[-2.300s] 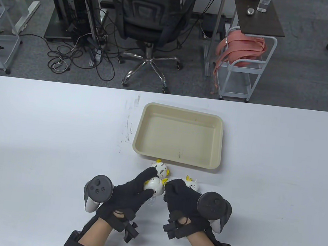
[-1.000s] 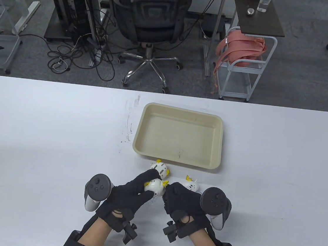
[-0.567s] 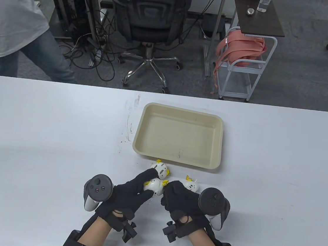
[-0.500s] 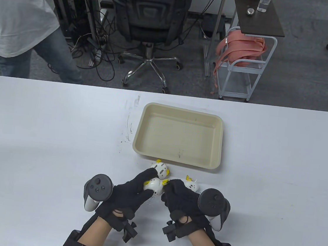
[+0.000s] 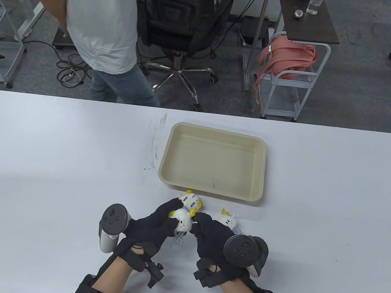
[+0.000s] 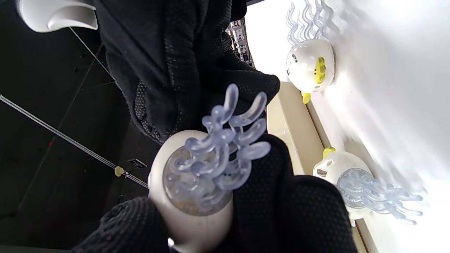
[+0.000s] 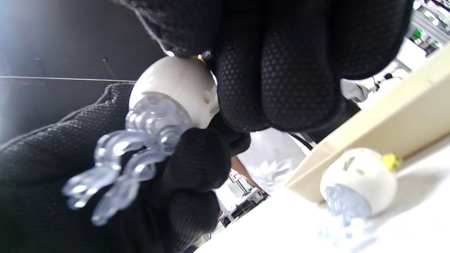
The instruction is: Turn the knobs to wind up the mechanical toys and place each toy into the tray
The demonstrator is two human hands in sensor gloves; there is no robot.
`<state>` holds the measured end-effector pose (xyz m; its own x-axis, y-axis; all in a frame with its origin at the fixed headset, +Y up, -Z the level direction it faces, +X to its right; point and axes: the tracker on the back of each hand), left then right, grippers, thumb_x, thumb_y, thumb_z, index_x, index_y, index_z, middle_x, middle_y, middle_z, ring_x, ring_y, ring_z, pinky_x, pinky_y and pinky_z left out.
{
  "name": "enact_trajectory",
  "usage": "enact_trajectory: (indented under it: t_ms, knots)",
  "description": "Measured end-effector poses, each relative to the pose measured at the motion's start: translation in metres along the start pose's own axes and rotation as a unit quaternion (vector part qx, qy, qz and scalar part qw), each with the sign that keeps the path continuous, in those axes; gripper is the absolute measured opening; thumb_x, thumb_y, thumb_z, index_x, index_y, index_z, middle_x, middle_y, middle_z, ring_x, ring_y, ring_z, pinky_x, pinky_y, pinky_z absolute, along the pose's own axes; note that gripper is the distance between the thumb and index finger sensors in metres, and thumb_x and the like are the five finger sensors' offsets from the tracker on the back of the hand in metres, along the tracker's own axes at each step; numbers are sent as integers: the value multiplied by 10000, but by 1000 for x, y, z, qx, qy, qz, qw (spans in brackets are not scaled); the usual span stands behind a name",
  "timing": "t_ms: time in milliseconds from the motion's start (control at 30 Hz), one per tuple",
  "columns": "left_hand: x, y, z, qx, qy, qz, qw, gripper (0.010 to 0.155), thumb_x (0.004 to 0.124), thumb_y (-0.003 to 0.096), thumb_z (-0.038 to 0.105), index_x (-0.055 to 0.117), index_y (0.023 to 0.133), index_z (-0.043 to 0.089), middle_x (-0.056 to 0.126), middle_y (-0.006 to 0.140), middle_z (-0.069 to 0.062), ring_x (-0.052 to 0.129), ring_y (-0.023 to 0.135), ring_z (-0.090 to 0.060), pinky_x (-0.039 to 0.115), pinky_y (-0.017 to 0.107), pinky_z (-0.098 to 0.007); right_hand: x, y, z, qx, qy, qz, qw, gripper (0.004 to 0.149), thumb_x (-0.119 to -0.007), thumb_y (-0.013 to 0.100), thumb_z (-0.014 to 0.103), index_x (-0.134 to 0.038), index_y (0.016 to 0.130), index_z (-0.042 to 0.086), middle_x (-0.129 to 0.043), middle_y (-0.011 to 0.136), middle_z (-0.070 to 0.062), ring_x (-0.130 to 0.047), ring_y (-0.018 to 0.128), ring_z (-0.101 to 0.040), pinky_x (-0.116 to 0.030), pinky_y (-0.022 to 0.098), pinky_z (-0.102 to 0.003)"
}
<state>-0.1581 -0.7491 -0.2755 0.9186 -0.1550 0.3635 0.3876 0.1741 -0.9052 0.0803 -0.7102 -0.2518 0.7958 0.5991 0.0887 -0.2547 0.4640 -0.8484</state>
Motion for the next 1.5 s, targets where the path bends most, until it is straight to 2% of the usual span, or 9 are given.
enact_trajectory:
  t_ms: [300,433,500,633,867,1000,1133,1333,1500]
  knots:
    - [5,1,-2,5,-17,-23,1000,664,728,514,429,545,1099,174,813,995,-185,1036,692,-268,815,590,-446,5,1,-4,-20,20,-21,999,453,-720,460,297,-875,639,-89,-1064,379,-114,-1012,212,-249,-844,317,-504]
    - [3,1,5,34,49,-28,998,647,756,504,393,555,1105,267,751,1076,-125,983,782,-312,766,645,-486,3,3,-22,-123,140,38,982,444,-731,466,307,-896,561,-94,-1071,289,-55,-1016,122,-185,-877,248,-453]
    - [4,1,8,42,50,-32,997,643,765,503,376,554,1106,310,721,1108,-91,949,827,-325,739,673,-497,1,3,-27,-152,198,33,968,442,-743,466,303,-906,511,-106,-1063,223,-37,-1001,61,-166,-880,200,-443]
    - [4,0,11,52,50,-34,997,636,778,499,360,571,1100,354,697,1136,-33,919,873,-333,715,699,-510,2,3,-29,-158,214,43,963,441,-743,477,319,-916,472,-86,-1044,170,8,-982,13,-131,-886,168,-419]
    - [3,-1,11,46,50,-24,997,631,778,503,357,573,1100,349,697,1137,-35,911,878,-337,705,701,-516,2,4,-22,-118,146,27,982,454,-737,489,323,-900,553,-96,-1064,268,-68,-1003,109,-205,-861,243,-472]
    - [2,-1,10,35,52,-15,998,633,764,507,367,566,1105,309,719,1112,-90,944,828,-340,733,667,-507,3,3,-16,-92,109,7,990,465,-755,499,295,-817,733,-102,-1041,465,-143,-1000,286,-276,-813,356,-525]
    - [0,-1,7,19,54,8,998,644,727,514,392,538,1113,249,755,1064,-147,995,761,-310,781,623,-476,-1,3,-11,-80,119,25,989,485,-777,499,225,-702,881,-65,-964,650,-192,-955,460,-341,-743,462,-577]
    - [-1,-1,5,11,21,7,1000,658,705,517,417,533,1106,180,808,995,-192,1042,681,-277,823,579,-445,-2,3,2,-30,52,27,998,486,-727,503,210,-656,882,-85,-937,693,-196,-939,501,-353,-722,494,-589]
    - [0,0,0,-8,-44,-14,999,660,713,516,426,564,1086,127,852,930,-232,1072,625,-264,846,543,-440,1,0,9,20,-9,-4,1000,461,-711,472,226,-719,806,-93,-986,604,-154,-971,426,-314,-762,467,-562]
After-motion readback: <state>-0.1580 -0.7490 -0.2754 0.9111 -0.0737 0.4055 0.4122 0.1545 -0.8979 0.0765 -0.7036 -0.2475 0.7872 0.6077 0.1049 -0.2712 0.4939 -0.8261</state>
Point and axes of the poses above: the tracker on the back of each hand, its own z axis roughly to the thumb side, its own y axis roughly from the wrist to the fingertips, x = y × z
